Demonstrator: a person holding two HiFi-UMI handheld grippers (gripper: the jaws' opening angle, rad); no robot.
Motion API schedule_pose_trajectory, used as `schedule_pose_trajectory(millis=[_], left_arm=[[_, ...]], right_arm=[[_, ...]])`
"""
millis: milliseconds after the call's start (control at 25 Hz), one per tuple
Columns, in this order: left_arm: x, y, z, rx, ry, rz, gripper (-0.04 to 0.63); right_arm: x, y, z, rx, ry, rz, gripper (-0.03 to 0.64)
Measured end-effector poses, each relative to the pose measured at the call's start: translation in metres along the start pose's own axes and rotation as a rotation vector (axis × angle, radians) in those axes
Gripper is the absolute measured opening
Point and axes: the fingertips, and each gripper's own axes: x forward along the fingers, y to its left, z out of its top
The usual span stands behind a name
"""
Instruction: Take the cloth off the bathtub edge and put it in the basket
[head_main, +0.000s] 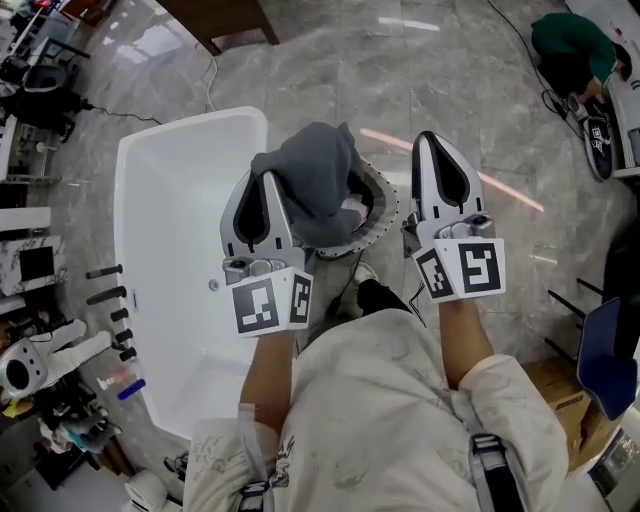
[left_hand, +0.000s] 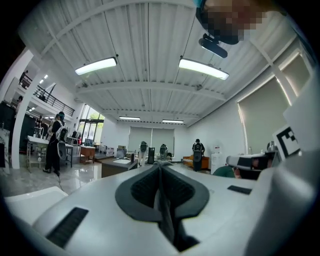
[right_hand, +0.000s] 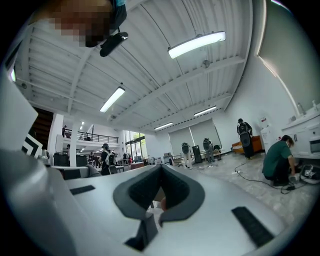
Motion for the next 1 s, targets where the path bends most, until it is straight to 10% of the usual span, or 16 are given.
schedule_pose_trajectory(millis=[1000], left_arm=[[0.002, -0.011, -0.316, -0.186, 0.633, 0.028, 0.017]], right_arm=[[-0.02, -0.022, -0.12, 0.024, 0.263, 0.014, -0.012]])
